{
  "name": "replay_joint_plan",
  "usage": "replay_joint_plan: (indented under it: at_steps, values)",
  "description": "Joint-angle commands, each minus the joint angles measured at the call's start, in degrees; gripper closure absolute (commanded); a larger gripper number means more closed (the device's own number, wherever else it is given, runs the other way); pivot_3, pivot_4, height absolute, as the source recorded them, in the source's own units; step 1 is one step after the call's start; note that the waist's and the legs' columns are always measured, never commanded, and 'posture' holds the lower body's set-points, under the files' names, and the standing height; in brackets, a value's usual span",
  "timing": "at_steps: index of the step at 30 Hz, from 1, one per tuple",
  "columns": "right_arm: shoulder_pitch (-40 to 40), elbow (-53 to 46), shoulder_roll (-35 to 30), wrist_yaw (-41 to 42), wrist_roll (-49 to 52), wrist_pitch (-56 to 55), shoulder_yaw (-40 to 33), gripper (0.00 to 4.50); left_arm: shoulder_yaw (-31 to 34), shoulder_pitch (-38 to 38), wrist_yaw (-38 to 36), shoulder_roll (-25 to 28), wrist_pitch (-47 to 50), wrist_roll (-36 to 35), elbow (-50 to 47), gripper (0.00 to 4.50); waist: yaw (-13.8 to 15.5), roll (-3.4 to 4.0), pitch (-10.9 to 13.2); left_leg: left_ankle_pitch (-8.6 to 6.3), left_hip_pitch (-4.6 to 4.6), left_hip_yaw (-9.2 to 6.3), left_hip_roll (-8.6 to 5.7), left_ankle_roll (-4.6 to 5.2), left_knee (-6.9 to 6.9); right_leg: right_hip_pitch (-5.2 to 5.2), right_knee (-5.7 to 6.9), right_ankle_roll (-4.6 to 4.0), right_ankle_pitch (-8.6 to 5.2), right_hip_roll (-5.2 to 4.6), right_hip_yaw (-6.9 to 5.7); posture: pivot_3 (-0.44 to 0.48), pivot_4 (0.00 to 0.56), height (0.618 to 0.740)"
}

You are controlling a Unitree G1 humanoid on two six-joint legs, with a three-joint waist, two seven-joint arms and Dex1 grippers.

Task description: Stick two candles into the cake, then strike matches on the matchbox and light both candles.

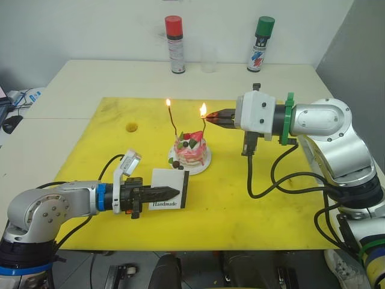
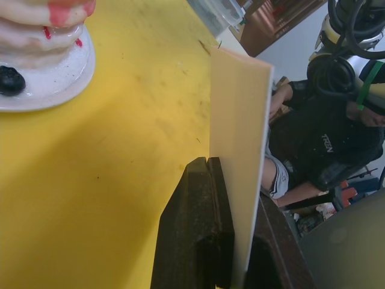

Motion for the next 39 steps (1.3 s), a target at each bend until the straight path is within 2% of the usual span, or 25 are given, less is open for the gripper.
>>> replay_joint_plan:
  at_steps: [1, 15, 21, 27, 32, 35, 39]
  values:
    - [-1.5, 0.1, 0.3, -1.1, -0.4, -0.2, -1.1, 4.48, 0.1, -0.8, -0.4, -0.3, -0.4, -0.6, -0.9, 4.50, 0.0, 0.00, 0.0, 0.00, 0.00, 0.00, 0.00, 0.00, 0.00, 0.00, 0.00, 0.00, 0.00, 0.00, 0.00, 0.000, 0.150, 0.740]
    - [-1.2, 0.7, 0.4, -1.5, -0.8, -0.5, -0.8, 4.48, 0.1, -0.7, -0.3, -0.5, -0.3, -0.7, -1.0, 4.50, 0.0, 0.00, 0.0, 0.00, 0.00, 0.00, 0.00, 0.00, 0.00, 0.00, 0.00, 0.00, 0.00, 0.00, 0.00, 0.000, 0.150, 0.740]
    - [-0.2, -1.6, -0.7, 0.0, 2.2, 2.2, -2.2, 4.48, -0.2, -0.8, -0.3, -0.7, -0.6, -0.4, -0.6, 4.50, 0.0, 0.00, 0.0, 0.00, 0.00, 0.00, 0.00, 0.00, 0.00, 0.00, 0.00, 0.00, 0.00, 0.00, 0.00, 0.000, 0.150, 0.740]
    - [4.6, -7.5, -5.1, -0.7, 7.9, 11.3, -8.9, 4.48, 0.1, -0.3, 1.0, -2.1, -0.6, -0.6, -0.6, 4.50, 0.2, 0.00, 0.0, 0.00, -0.03, 0.00, -0.01, 0.00, 0.00, 0.01, -0.03, 0.00, 0.00, -0.01, 0.00, 0.000, 0.150, 0.740]
    - [9.8, -9.6, -9.9, -5.0, 11.8, 22.9, -18.8, 4.48, 0.6, 1.3, 1.9, -2.9, -0.7, -0.9, -1.5, 4.50, 0.2, 0.00, 0.0, 0.00, -0.02, 0.00, -0.01, 0.00, 0.00, 0.01, -0.03, 0.00, 0.00, -0.01, 0.01, 0.000, 0.150, 0.740]
    - [16.0, -4.1, -12.7, -9.4, 11.3, 28.1, -29.3, 4.48, 0.8, 2.7, 2.6, -3.5, -1.0, -1.1, -1.9, 4.50, 0.3, -0.02, 0.0, 0.00, -0.01, 0.01, -0.01, 0.00, 0.00, 0.02, -0.04, 0.00, -0.01, -0.01, 0.01, 0.000, 0.150, 0.740]
    - [22.4, 2.8, -13.1, -14.3, 10.7, 29.6, -37.1, 4.48, 0.9, 3.8, 3.3, -4.2, -1.3, -1.4, -2.6, 4.50, 0.3, -0.02, 0.0, 0.00, -0.01, 0.09, -0.06, 0.00, 0.02, 0.01, -0.05, 0.01, 0.00, -0.04, 0.09, 0.000, 0.150, 0.740]
